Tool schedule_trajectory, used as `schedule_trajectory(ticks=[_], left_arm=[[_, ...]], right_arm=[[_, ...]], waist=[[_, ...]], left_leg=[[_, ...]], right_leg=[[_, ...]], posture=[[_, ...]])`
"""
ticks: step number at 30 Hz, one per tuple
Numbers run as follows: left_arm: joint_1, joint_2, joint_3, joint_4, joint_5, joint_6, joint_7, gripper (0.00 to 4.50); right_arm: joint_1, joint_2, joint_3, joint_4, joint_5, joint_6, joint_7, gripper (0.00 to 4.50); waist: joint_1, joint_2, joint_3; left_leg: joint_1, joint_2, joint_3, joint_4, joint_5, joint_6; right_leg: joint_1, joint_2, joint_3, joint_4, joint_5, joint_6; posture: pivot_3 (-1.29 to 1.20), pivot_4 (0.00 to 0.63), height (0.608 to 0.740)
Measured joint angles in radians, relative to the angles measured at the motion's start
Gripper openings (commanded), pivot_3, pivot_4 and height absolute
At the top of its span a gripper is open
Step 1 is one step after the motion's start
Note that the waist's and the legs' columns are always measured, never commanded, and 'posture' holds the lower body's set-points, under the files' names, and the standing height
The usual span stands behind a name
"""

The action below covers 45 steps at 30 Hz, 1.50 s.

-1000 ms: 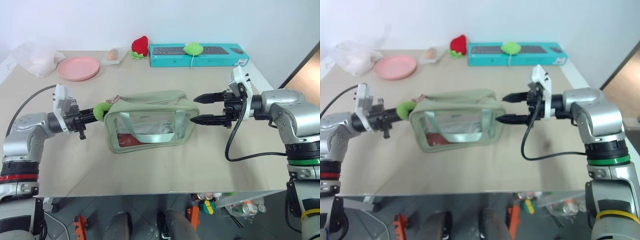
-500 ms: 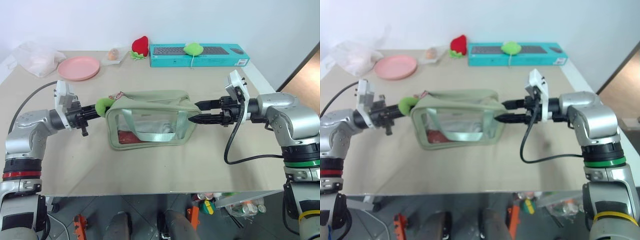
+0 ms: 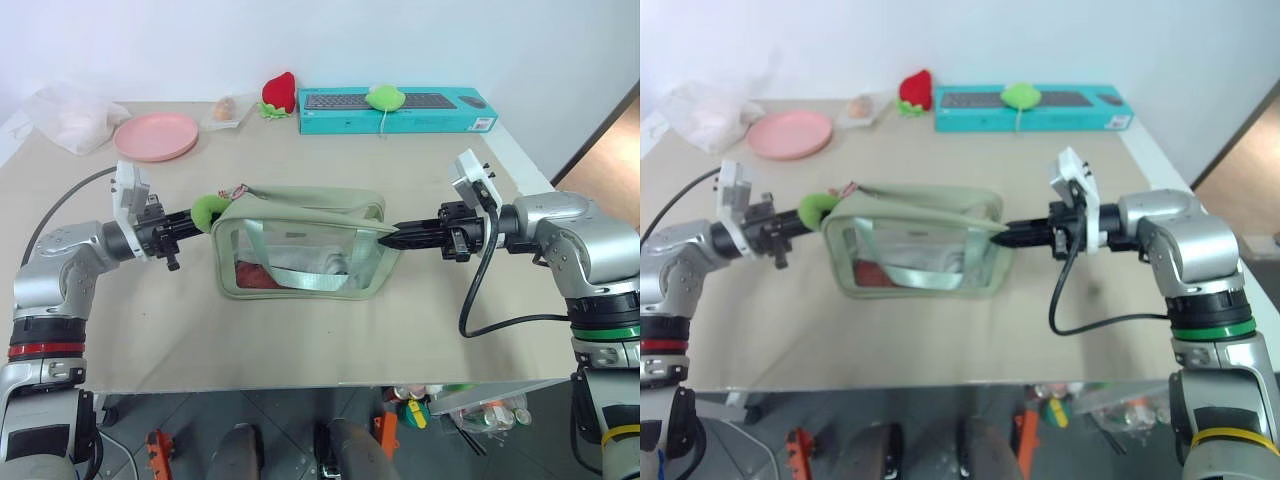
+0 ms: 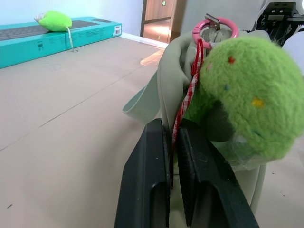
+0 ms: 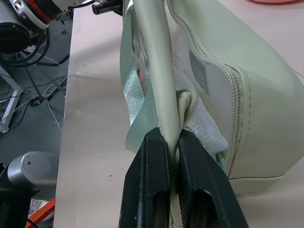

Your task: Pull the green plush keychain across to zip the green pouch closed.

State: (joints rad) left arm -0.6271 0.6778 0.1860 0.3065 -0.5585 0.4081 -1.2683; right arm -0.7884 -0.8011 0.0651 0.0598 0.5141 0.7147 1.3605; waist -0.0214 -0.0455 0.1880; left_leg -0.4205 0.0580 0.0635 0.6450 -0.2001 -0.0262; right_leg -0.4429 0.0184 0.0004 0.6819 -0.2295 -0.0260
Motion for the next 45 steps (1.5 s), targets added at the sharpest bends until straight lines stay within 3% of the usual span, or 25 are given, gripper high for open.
schedule_trajectory(ticks=[11, 12, 23, 30, 33, 38, 45], left_arm=[[-0.02, 0.0, -0.002, 0.016, 0.007, 0.026, 0.02, 0.36], [-0.038, 0.0, -0.005, 0.038, 0.011, 0.041, 0.04, 0.98], [-0.114, 0.047, 0.077, 0.095, -0.053, 0.125, 0.063, 4.47], [-0.179, 0.177, 0.153, 0.165, -0.081, 0.179, 0.04, 4.47], [-0.046, 0.24, 0.132, -0.032, -0.151, 0.244, -0.114, 4.47], [0.147, 0.281, 0.109, -0.24, -0.17, 0.265, -0.202, 4.47], [0.159, 0.272, 0.097, -0.241, -0.168, 0.253, -0.182, 4.47]], right_arm=[[0.004, 0.0, 0.0, -0.008, 0.002, 0.002, -0.013, 0.01], [0.004, 0.001, 0.0, -0.01, 0.002, 0.001, -0.014, 0.0], [0.004, 0.001, 0.0, -0.01, 0.002, 0.001, -0.013, 0.0], [0.004, 0.001, 0.0, -0.01, 0.002, 0.002, -0.013, 0.0], [0.004, 0.004, 0.0, -0.013, 0.002, 0.002, -0.012, 0.0], [0.005, 0.006, 0.001, -0.017, 0.002, 0.002, -0.012, 0.0], [0.005, 0.007, 0.001, -0.017, 0.002, 0.008, -0.013, 0.0]], waist=[[0.0, 0.0, 0.0], [0.0, 0.0, 0.0], [-0.001, 0.0, 0.0], [-0.001, 0.0, 0.0], [-0.004, 0.0, 0.0], [-0.004, 0.001, 0.0], [0.0, 0.001, 0.0]], left_leg=[[0.0, 0.0, 0.0, 0.001, 0.0, 0.0], [0.0, 0.0, -0.001, 0.001, 0.0, 0.0], [-0.001, 0.0, -0.001, 0.003, 0.0, 0.0], [-0.001, 0.001, -0.001, 0.003, 0.0, 0.0], [-0.002, 0.002, 0.0, 0.003, -0.001, 0.0], [0.0, 0.003, 0.0, 0.003, 0.0, 0.0], [-0.001, 0.004, -0.001, 0.006, 0.0, 0.0]], right_leg=[[0.0, 0.0, 0.0, 0.0, 0.0, 0.0], [0.0, 0.001, -0.001, 0.0, 0.0, 0.0], [0.0, 0.001, -0.001, 0.0, 0.001, 0.0], [0.0, 0.001, -0.001, 0.001, 0.001, 0.0], [-0.001, -0.001, 0.0, 0.0, 0.0, 0.0], [0.0, 0.0, 0.0, 0.001, 0.0, -0.001], [0.0, 0.004, -0.001, 0.001, 0.003, -0.004]], posture=[[0.0, 0.15, 0.74], [0.0, 0.15, 0.74], [0.0, 0.15, 0.74], [0.0, 0.15, 0.74], [0.0, 0.15, 0.74], [0.0, 0.15, 0.74], [0.0, 0.15, 0.74]])
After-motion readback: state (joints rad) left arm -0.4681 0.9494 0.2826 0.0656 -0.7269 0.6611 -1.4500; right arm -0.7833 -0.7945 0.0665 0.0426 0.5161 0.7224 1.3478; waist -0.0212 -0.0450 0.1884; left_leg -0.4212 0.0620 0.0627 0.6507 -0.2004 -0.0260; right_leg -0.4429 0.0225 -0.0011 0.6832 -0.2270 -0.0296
